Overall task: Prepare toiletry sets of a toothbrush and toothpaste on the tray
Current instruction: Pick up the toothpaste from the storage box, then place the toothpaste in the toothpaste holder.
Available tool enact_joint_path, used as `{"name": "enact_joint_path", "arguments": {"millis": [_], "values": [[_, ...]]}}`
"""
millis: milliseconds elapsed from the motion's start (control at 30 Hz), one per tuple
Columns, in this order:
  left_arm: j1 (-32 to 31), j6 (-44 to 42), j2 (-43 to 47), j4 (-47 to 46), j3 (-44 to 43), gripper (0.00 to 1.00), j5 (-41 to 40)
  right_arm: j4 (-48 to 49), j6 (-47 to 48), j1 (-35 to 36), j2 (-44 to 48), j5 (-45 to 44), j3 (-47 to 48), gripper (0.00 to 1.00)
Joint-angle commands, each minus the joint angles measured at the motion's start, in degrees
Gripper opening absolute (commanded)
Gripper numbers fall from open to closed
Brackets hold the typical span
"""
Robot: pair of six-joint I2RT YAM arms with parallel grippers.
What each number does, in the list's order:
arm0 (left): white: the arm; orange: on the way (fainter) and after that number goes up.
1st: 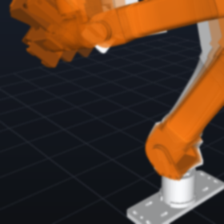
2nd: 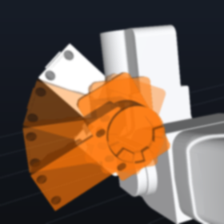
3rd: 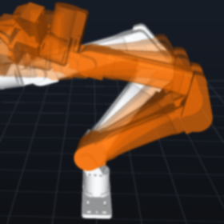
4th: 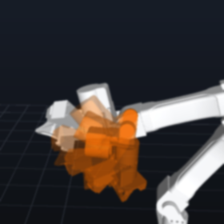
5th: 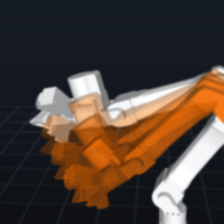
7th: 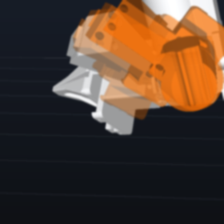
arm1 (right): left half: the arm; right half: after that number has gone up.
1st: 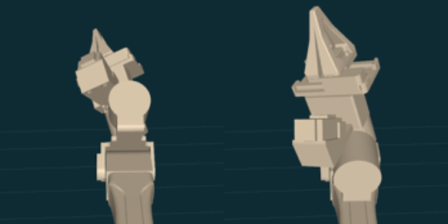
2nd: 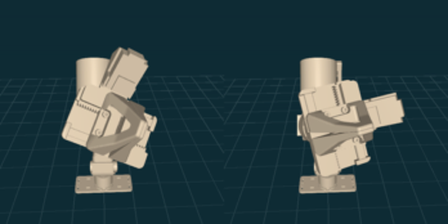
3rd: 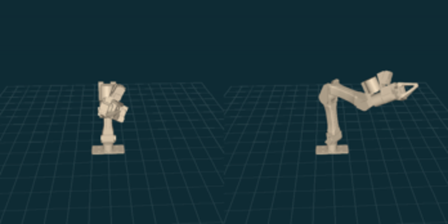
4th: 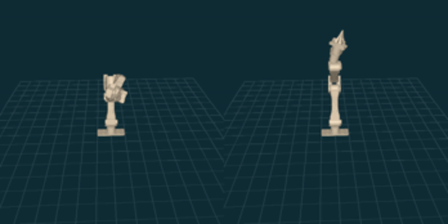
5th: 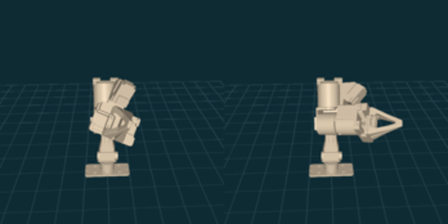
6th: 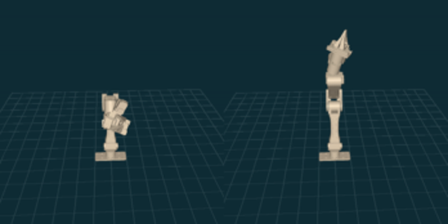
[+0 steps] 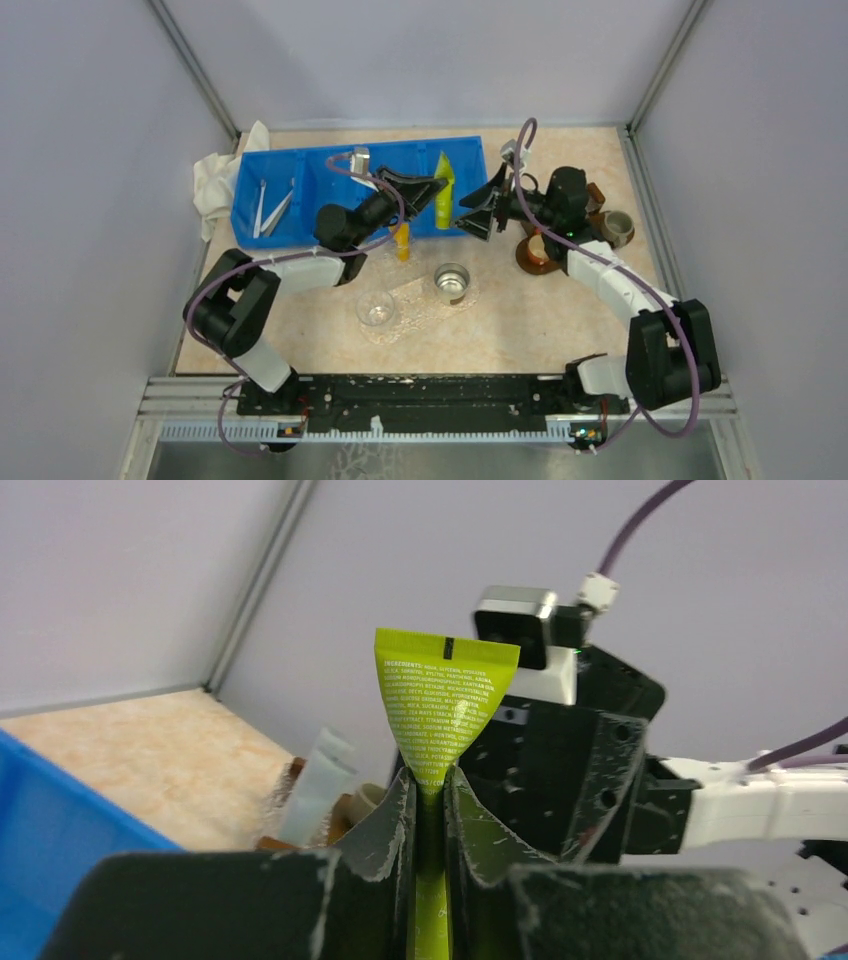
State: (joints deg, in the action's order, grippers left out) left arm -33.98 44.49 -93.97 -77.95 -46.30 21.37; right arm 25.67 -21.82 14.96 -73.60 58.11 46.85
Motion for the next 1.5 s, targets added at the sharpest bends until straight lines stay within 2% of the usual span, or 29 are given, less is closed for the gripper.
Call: {"name": "enact_joint_path", "arguments": {"millis": [0, 167, 200, 233, 267, 367, 433, 500, 600, 700, 767, 833, 1000, 1100, 1167, 1300, 1367, 1467], "values": [[-3.7, 3.5, 0.6, -13.6, 1.2, 0.00, -4.4, 12.3, -3.6, 2.9, -1.0, -3.7, -1.4, 0.82], [-6.7, 2.2, 0.6, -14.6, 2.0, 0.00, -6.8, 15.7, -5.8, 3.7, -1.2, -3.4, -2.2, 0.79], [-7.1, 2.3, -0.1, -15.3, 1.9, 0.00, -7.0, 16.2, -6.3, 4.0, -1.2, -2.9, -2.2, 0.75], [-7.6, 2.5, -0.6, -15.8, 1.7, 0.00, -7.1, 16.5, -6.7, 4.2, -1.2, -2.4, -2.2, 0.70], [-7.9, 2.4, -1.0, -16.1, 1.5, 0.00, -7.1, 16.7, -6.9, 4.3, -1.3, -1.8, -2.1, 0.61], [-8.3, 1.8, -1.6, -16.4, 1.3, 0.01, -7.3, 15.8, -6.9, 4.4, -1.3, -0.3, -1.4, 0.26], [-8.2, 0.9, -1.1, -16.2, 1.7, 0.12, -7.3, 15.0, -6.4, 4.4, -1.2, 0.4, -1.0, 0.12], [-8.1, -1.2, 0.3, -15.2, 2.1, 0.31, -6.1, 13.4, -5.7, 4.3, -1.0, 1.3, -0.3, 0.05], [-6.3, -3.7, 3.4, -12.2, 2.3, 0.60, 0.1, 12.1, -4.7, 4.2, -0.6, 4.0, 0.5, 0.02], [-1.6, -1.9, 6.3, -8.6, 0.7, 0.76, 11.8, 11.0, -3.1, 3.8, 0.1, 8.0, 1.5, 0.01], [2.0, -0.4, 8.0, -5.0, -1.0, 0.83, 20.2, 9.8, -1.6, 3.6, 0.6, 10.4, 2.0, 0.01], [4.8, -0.7, 9.6, -0.6, -2.2, 0.98, 27.4, 8.2, 0.1, 3.6, 1.0, 12.7, 2.6, 0.01], [6.7, -8.6, 11.3, 13.2, -4.9, 0.99, 37.5, 5.7, 2.7, 3.5, 1.3, 15.8, 3.4, 0.01], [6.7, -8.8, 9.5, 14.6, -6.4, 0.99, 39.9, 5.4, 3.1, 3.6, 1.2, 16.8, 3.5, 0.01], [6.3, -5.7, 7.2, 11.4, -7.5, 0.99, 41.2, 4.0, 4.3, 3.9, 0.9, 17.2, 3.7, 0.01], [5.0, 7.6, 1.7, -4.5, -9.1, 0.95, 43.3, -2.2, 8.9, 5.2, -0.2, 17.3, 5.2, 0.01], [4.4, 13.7, -0.8, -11.4, -10.4, 0.89, 44.2, -2.5, 9.1, 5.5, -0.6, 17.6, 5.3, 0.01], [3.3, 16.2, -3.1, -13.7, -12.3, 0.79, 44.6, -2.6, 9.2, 6.2, -1.2, 18.2, 5.4, 0.01]]}}
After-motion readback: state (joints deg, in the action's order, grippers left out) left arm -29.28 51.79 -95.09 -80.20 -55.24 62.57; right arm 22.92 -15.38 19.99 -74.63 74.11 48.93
